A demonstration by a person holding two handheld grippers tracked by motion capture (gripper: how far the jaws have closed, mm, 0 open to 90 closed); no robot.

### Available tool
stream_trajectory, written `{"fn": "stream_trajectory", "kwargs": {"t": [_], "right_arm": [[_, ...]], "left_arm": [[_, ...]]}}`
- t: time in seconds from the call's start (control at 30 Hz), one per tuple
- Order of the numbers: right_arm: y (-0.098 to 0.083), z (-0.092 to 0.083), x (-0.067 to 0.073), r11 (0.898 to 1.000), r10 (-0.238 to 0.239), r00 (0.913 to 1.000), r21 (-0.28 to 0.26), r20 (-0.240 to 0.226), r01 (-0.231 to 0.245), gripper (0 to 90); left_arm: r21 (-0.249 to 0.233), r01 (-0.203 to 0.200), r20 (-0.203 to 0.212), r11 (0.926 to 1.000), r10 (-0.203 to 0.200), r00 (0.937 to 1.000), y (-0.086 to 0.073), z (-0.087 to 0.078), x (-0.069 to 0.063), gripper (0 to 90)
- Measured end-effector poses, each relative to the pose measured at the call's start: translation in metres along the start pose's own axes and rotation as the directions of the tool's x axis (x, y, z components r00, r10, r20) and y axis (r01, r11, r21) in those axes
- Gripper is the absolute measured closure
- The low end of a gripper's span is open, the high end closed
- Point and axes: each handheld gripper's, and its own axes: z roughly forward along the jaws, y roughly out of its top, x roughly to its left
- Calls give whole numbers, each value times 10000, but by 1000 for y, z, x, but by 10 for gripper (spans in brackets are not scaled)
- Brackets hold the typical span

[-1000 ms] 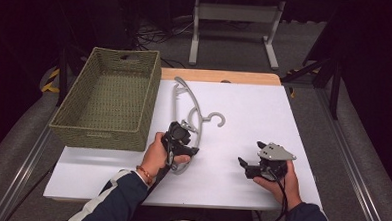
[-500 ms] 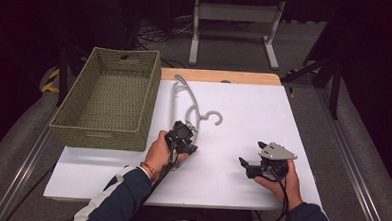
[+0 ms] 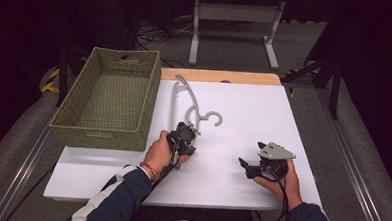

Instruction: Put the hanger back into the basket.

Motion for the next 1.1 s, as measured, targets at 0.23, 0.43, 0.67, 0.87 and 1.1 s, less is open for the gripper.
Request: {"fn": "stream_trajectory", "kwargs": {"t": [0.23, 0.43, 0.67, 0.87, 1.1], "right_arm": [[-1, 3, -5, 9993, 300, 9995, 235, -123, -297, 152], [-1, 3, -7, 9967, 711, 9969, 421, -327, -697, 154], [-2, 3, -9, 9959, 792, 9953, 478, -558, -766, 153], [-1, -3, -11, 9971, 730, 9971, 244, -205, -725, 153], [-1, -3, -14, 9964, 840, 9963, 75, -162, -839, 153]], "left_arm": [[157, 1137, 198, 9934, -1140, 9933, 15, 8, 17, 567], [668, 750, 29, 9949, -753, 9972, 26, 10, 20, 684], [843, 268, 81, 9961, -275, 9996, 23, 7, 18, 821], [970, -325, -92, 9948, 335, 9994, 25, 7, 14, 817], [643, -484, 416, 9968, 457, 9981, 23, 8, 23, 805]]}}
